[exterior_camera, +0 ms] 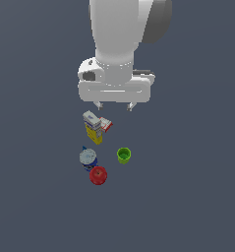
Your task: Pick up a designated object from a clutter of objects.
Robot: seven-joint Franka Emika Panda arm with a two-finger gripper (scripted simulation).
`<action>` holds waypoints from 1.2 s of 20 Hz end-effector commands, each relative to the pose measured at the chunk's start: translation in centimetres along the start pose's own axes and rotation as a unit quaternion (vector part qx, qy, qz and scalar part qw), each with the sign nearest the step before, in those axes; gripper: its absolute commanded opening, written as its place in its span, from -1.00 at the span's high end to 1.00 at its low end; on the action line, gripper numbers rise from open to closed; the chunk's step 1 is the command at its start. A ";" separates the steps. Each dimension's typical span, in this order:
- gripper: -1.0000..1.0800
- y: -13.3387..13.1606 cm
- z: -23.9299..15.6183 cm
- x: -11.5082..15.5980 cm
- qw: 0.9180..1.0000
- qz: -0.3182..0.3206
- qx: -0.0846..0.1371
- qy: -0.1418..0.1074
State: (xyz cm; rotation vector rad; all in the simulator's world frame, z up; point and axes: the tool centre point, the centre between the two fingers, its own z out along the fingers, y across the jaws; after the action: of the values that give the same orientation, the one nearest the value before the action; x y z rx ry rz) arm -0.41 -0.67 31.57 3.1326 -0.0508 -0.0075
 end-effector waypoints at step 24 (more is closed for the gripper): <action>-0.92 3.8 1.8 0.1 1.000 -0.010 0.005 -0.009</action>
State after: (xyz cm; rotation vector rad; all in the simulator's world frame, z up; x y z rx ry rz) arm -0.58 -4.30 30.21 3.1417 -0.0407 -0.0360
